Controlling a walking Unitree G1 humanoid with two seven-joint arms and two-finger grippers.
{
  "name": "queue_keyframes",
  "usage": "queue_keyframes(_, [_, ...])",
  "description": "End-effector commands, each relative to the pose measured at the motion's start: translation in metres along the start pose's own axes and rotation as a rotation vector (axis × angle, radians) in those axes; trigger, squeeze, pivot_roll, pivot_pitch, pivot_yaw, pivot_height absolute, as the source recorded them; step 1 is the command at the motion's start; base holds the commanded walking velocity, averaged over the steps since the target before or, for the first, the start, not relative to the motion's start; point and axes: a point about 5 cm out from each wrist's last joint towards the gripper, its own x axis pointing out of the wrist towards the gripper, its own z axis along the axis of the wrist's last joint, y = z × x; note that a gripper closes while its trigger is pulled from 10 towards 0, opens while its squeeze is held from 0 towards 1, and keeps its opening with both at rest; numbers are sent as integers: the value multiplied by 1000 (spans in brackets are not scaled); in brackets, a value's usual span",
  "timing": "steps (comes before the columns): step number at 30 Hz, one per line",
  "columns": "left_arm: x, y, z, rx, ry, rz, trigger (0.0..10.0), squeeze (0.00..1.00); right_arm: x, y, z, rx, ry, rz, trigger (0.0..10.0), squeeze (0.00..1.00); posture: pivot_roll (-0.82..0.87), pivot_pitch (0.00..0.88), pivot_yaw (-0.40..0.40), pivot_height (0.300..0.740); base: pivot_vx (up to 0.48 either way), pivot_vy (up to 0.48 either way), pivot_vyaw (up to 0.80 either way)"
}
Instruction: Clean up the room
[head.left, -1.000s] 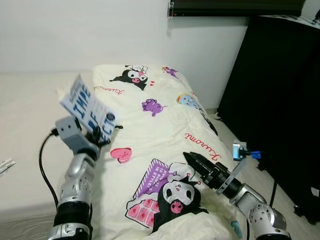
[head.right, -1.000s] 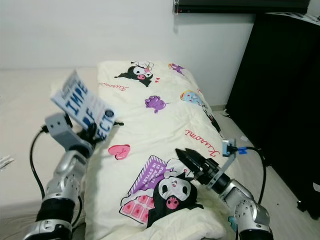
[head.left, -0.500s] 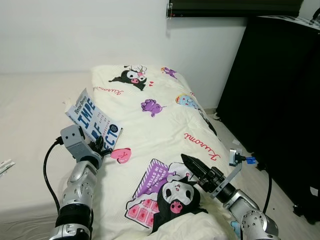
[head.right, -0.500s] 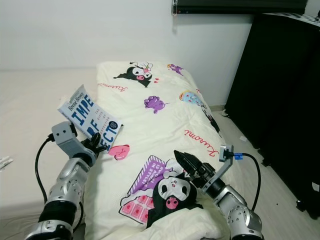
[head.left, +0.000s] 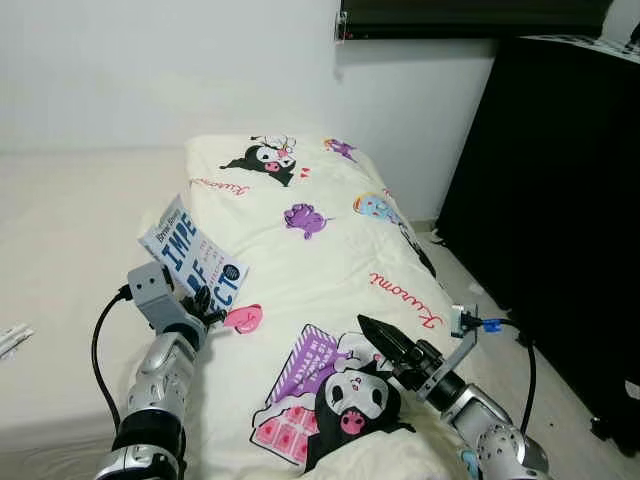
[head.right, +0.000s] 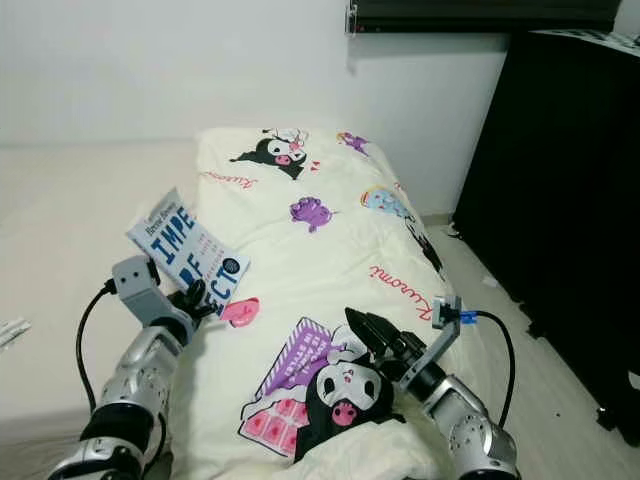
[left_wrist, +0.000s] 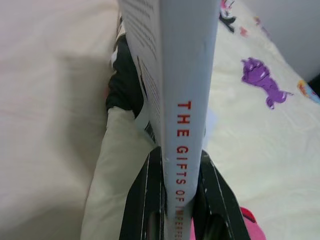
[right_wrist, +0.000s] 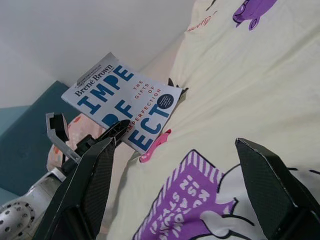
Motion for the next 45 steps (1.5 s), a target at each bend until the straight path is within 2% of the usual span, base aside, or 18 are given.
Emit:
queue_keyframes(1, [-1,0,-4,14,5,-26,10000,0,0,-2,-1,-9,2,-16,10000,0,-16,0,-56,577,-360,0,0])
queue_keyframes(7, [-3,1,-8,27,16,-23,10000,0,0,-3,-2,-9,1,-21,10000,0,-15,0,-53,586,-120,0,0])
queue_keyframes(12, [-6,8,-16,39,44,-4,10000,0,0,-4,-5,-8,0,-30,10000,0,-16,0,-52,596,0,0,0])
queue_keyframes(13, [-10,16,-25,33,83,23,10000,0,-1,-5,-7,-5,0,-38,10000,0,-17,0,-48,606,0,0,0])
queue_keyframes(15, [-13,19,-30,34,102,35,10000,0,-1,-6,-7,-5,-1,-40,10000,0,-17,0,-49,611,0,0,0])
queue_keyframes(20, [-16,23,-36,32,124,47,10000,0,-1,-6,-8,-4,-2,-41,10000,0,-15,0,-48,621,0,0,0])
queue_keyframes(27, [-18,22,-41,44,142,37,10000,0,0,-6,-10,-3,2,-40,10000,0,-10,0,-50,651,0,0,0])
queue_keyframes(35, [-26,32,-55,64,201,64,10000,0,-1,-9,-14,5,5,-52,10000,0,-12,0,-44,690,0,0,0])
queue_keyframes(45, [-31,35,-63,77,238,69,10000,0,-3,-13,-19,16,5,-73,10000,0,-10,0,-42,739,0,0,0])
